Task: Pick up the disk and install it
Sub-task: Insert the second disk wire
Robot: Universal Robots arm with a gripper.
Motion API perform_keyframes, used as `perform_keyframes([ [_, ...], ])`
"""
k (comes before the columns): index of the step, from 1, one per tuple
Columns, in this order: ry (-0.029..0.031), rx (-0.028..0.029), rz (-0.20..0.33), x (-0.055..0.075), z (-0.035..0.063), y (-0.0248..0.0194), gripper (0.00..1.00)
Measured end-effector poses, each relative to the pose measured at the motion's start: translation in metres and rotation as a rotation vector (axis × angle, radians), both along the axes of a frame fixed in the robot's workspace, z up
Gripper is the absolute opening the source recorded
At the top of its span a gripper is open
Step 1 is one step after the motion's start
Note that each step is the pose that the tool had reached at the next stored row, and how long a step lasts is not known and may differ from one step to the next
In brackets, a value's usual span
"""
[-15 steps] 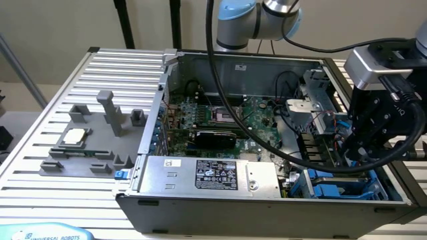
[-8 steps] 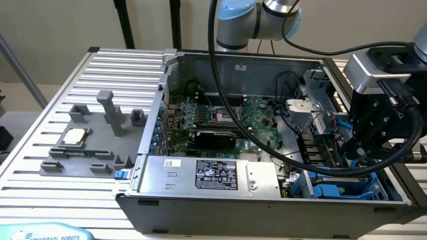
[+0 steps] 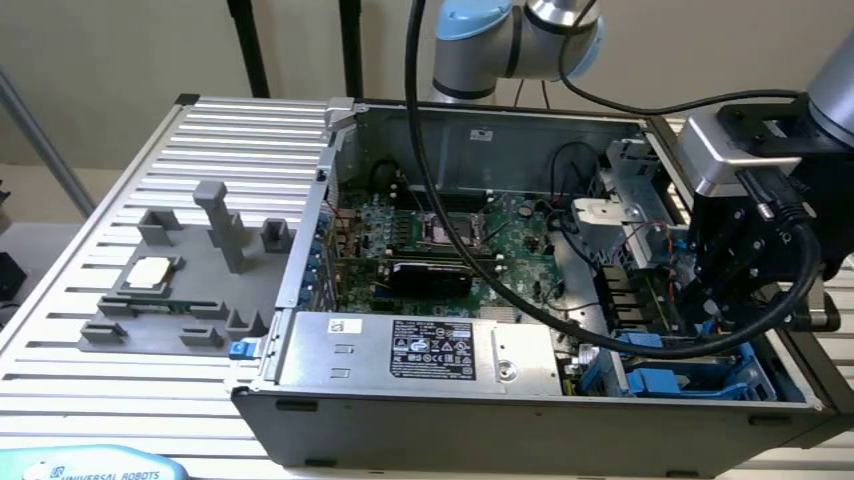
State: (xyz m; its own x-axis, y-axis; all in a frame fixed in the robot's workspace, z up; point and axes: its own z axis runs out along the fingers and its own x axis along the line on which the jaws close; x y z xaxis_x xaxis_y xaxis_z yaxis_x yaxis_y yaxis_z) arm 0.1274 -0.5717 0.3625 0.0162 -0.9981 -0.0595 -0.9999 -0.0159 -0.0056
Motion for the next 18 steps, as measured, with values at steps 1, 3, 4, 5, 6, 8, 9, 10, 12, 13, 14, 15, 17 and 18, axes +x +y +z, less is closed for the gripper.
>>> perform_keyframes([
  [1, -0.0017, -0.0001, 0.0, -0.001, -0.0009, -0.0001, 0.16],
  [3, -0.0051, -0.0003, 0.0, -0.002, -0.003, -0.0008, 0.16],
  [4, -0.007, -0.0003, 0.0, -0.002, -0.004, -0.0013, 0.16],
  [5, -0.0087, -0.0004, 0.0, -0.003, -0.0051, -0.0021, 0.16],
  [6, -0.0103, -0.0003, 0.0, -0.003, -0.0062, -0.0029, 0.16],
  [8, -0.0133, -0.0003, 0.0, -0.004, -0.0085, -0.0045, 0.16],
  [9, -0.0147, -0.0001, 0.0, -0.004, -0.0096, -0.0049, 0.16],
  [10, -0.0164, 0.0, 0.0, -0.004, -0.0107, -0.0051, 0.16],
  [12, -0.0189, -0.0001, 0.0, -0.004, -0.0126, -0.0055, 0.16],
  [13, -0.0194, -0.0003, 0.0, -0.004, -0.0133, -0.0059, 0.16],
  [14, -0.0197, -0.0004, 0.0, -0.004, -0.0139, -0.0062, 0.16],
  [15, -0.0199, -0.0004, 0.0, -0.004, -0.0146, -0.0065, 0.16],
  [17, -0.0201, -0.0003, -0.001, -0.004, -0.0157, -0.007, 0.16],
  [18, -0.0201, -0.0002, -0.002, -0.004, -0.0162, -0.0071, 0.16],
])
